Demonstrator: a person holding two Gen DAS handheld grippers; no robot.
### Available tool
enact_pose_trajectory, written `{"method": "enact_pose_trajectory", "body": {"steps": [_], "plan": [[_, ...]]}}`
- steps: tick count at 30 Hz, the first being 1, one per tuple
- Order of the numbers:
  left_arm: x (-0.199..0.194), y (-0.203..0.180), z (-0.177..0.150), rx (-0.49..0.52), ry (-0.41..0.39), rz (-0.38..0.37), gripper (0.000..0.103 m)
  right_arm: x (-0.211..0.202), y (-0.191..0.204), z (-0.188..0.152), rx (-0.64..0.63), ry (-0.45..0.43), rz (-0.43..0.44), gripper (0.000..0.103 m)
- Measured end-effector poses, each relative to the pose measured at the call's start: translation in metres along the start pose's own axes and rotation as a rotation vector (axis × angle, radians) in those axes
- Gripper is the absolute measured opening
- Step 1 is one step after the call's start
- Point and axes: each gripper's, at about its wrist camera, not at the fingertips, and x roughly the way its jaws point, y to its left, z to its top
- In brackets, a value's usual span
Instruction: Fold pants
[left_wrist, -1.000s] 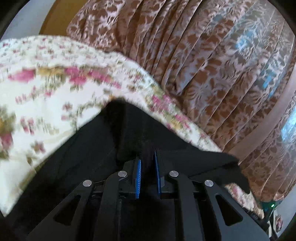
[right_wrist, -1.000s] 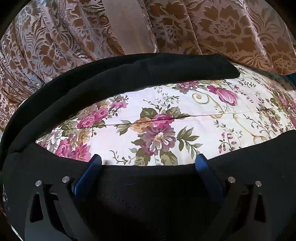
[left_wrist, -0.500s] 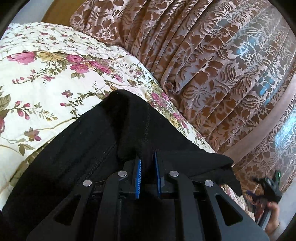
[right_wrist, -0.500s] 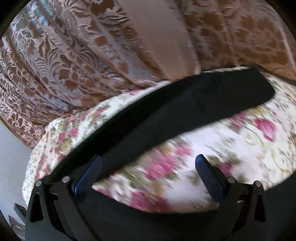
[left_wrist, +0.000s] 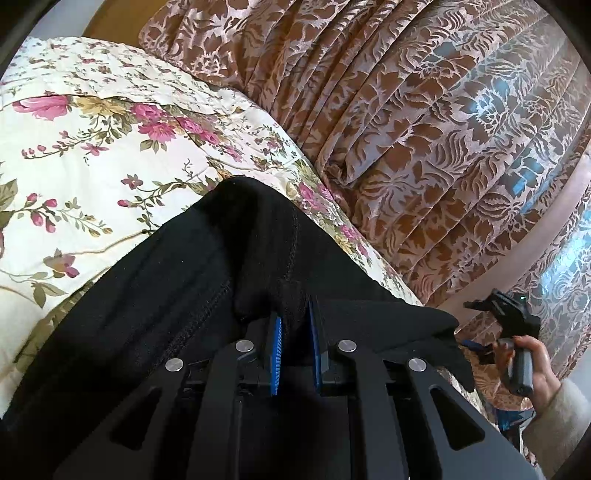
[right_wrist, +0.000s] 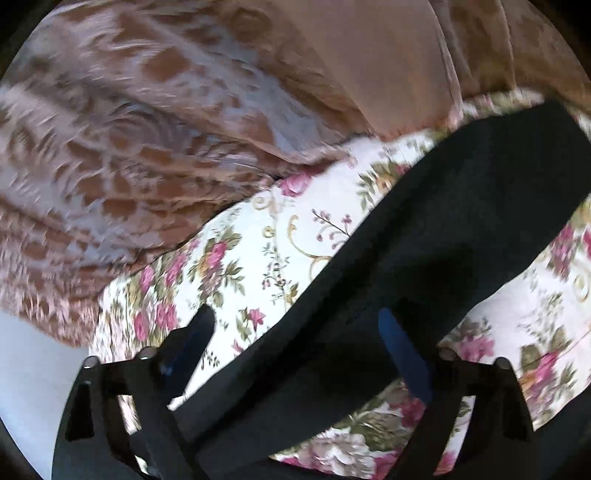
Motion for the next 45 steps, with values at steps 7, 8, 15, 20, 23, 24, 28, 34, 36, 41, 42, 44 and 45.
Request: {"method": "enact_pose_trajectory", "body": {"steps": [7, 8, 15, 20, 23, 24, 28, 34, 36, 41, 42, 44, 45], "plan": [[0.0, 0.0, -0.001, -0.002, -0.001, -0.001, 0.012, 0.017, -0.014, 0.007, 0.032, 0.036, -0.027, 0.055], [0.001, 0.0, -0.001, -0.002, 0.0, -0.002, 0.012, 0.018, -0.016, 0.007, 0.026, 0.042, -0.028, 0.045], [0.0, 0.0, 0.0, -0.005, 0.002, -0.005, 0.012, 0.007, -0.019, 0.0, -0.042, 0.035, 0.022, 0.011], [0.0, -0.002, 0.003, -0.019, 0.028, -0.005, 0.012, -0.03, -0.022, -0.005, -0.061, 0.0, 0.09, 0.011], [-0.011, -0.003, 0.014, -0.051, 0.011, -0.048, 0.012, -0.064, -0.021, -0.014, -0.094, -0.027, 0.146, 0.011], [-0.017, -0.005, 0.018, -0.047, -0.01, -0.062, 0.012, -0.076, -0.02, -0.019, -0.113, -0.036, 0.162, 0.011], [-0.042, -0.007, 0.028, -0.074, -0.075, -0.124, 0.012, -0.12, -0.018, -0.05, -0.157, -0.051, 0.205, 0.011], [-0.062, 0.013, 0.018, -0.202, -0.101, -0.166, 0.012, -0.168, -0.026, -0.125, -0.23, -0.14, 0.216, 0.011], [-0.066, 0.022, 0.012, -0.238, -0.101, -0.159, 0.012, -0.176, -0.029, -0.15, -0.26, -0.156, 0.207, 0.011], [-0.071, 0.038, -0.004, -0.283, -0.091, -0.141, 0.012, -0.168, -0.06, -0.199, -0.252, -0.155, 0.2, 0.011], [-0.073, 0.036, -0.006, -0.268, -0.09, -0.137, 0.012, -0.161, -0.066, -0.204, -0.241, -0.142, 0.201, 0.011], [-0.075, 0.032, -0.008, -0.241, -0.087, -0.132, 0.012, -0.15, -0.073, -0.21, -0.24, -0.127, 0.195, 0.011], [-0.076, 0.031, -0.009, -0.24, -0.083, -0.129, 0.012, -0.145, -0.075, -0.212, -0.253, -0.125, 0.186, 0.011]]}}
